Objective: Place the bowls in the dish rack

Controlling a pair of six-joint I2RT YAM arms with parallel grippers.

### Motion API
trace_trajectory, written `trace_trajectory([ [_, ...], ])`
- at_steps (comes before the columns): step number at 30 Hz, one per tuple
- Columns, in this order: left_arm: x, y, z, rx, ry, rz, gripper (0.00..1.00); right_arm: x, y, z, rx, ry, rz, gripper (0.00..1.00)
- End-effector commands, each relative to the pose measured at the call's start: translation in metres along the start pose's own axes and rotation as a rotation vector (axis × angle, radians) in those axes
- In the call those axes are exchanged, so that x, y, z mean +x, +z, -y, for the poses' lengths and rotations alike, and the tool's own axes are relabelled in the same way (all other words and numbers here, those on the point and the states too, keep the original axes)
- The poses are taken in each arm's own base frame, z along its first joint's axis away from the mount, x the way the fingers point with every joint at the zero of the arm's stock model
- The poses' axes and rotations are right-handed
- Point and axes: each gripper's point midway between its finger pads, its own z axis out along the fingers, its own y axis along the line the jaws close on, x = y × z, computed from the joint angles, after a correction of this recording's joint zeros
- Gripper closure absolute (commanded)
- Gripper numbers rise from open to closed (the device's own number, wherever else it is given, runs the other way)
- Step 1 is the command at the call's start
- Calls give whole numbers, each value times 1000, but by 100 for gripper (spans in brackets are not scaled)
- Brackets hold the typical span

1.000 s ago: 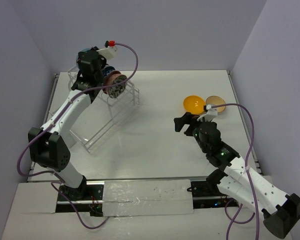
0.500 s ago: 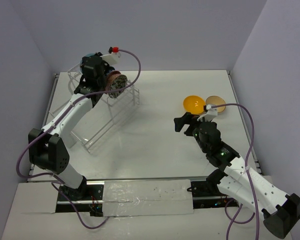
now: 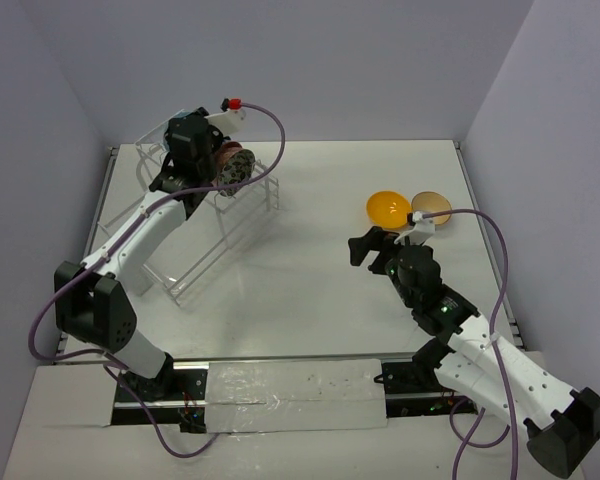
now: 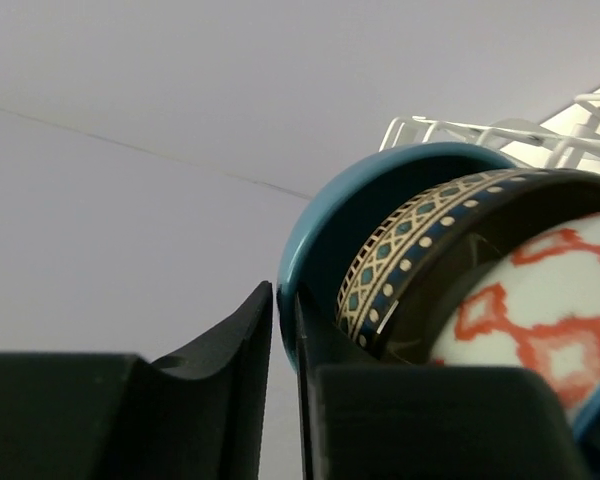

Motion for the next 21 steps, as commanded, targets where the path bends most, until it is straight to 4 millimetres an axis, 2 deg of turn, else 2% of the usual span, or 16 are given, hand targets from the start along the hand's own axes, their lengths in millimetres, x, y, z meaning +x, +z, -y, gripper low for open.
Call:
trace_trajectory([
  [1,-11,-14,-13,-7,-59,41,79,-7,-3,-2,-11,15,29,0],
  [12,-15,-19,-17,11,-106,62,67,-8,-5,-1,-11,17,36,0],
  [21,-24,-25,-34,-7,-176,87,53,-11,-6,-3,-16,16,40,0],
])
